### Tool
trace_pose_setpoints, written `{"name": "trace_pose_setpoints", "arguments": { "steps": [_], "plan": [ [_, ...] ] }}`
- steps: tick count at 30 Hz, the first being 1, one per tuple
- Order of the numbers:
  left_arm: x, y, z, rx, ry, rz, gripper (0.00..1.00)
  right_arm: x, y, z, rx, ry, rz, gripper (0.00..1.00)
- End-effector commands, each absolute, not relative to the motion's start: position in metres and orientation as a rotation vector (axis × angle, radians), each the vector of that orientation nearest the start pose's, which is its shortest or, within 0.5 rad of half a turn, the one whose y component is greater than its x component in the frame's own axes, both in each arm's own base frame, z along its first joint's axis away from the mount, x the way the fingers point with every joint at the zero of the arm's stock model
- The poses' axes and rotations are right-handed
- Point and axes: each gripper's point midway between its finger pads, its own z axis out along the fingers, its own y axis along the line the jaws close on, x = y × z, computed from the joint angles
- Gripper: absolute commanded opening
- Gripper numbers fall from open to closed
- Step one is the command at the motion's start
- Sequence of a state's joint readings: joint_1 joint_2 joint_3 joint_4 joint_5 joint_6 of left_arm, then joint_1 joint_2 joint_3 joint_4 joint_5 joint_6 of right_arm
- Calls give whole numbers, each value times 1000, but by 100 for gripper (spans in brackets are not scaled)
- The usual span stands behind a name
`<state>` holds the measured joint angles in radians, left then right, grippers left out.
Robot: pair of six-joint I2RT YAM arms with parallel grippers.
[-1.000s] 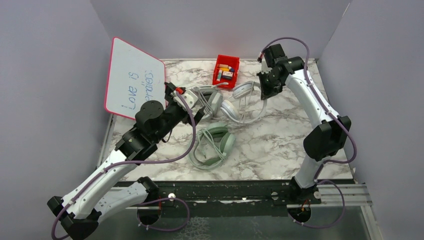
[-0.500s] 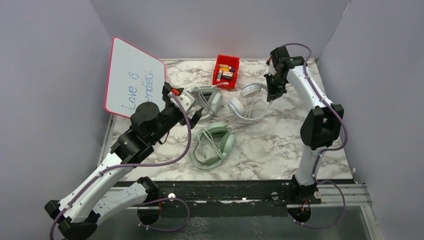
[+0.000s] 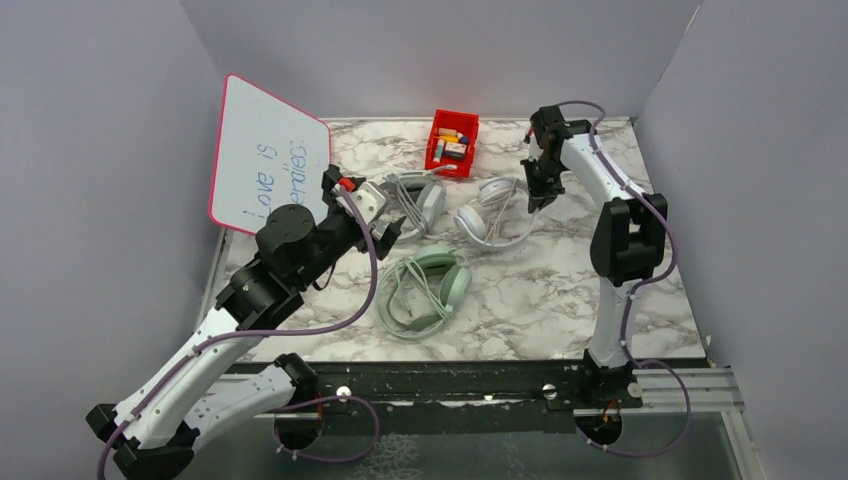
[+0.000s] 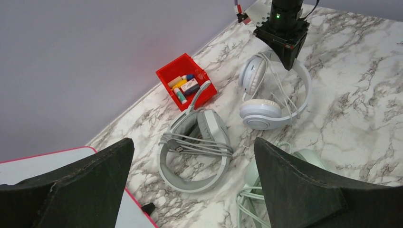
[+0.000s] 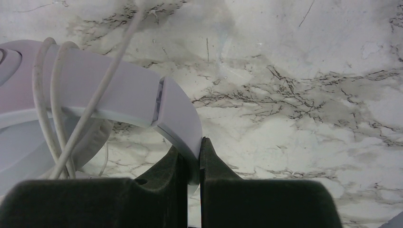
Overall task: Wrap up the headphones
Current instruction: Place the headphones at the center of the board.
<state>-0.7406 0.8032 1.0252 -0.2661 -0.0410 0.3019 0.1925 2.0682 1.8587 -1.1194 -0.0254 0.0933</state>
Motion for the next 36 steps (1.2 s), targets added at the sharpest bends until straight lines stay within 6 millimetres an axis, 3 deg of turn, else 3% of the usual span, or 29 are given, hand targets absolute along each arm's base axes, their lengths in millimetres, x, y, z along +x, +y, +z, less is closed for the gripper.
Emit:
{"name": "trace_pose_setpoints", "arguments": {
  "steps": [1, 12, 20, 28, 36],
  "plan": [
    [233, -193, 388, 758, 1377, -346, 96, 412, 92, 88, -154, 2915, 146, 1],
    [232, -193, 395, 751, 1373, -357, 96, 407, 93, 51, -172, 2968, 182, 6],
    [230, -192, 399, 742, 1372, -366, 96, 402, 91, 37, -179, 2993, 174, 20],
    [231, -193, 402, 740, 1374, -371, 96, 401, 94, 38, -198, 2988, 203, 40],
    [231, -195, 402, 739, 1380, -382, 96, 407, 85, 72, -182, 2929, 120, 52]
  ]
}}
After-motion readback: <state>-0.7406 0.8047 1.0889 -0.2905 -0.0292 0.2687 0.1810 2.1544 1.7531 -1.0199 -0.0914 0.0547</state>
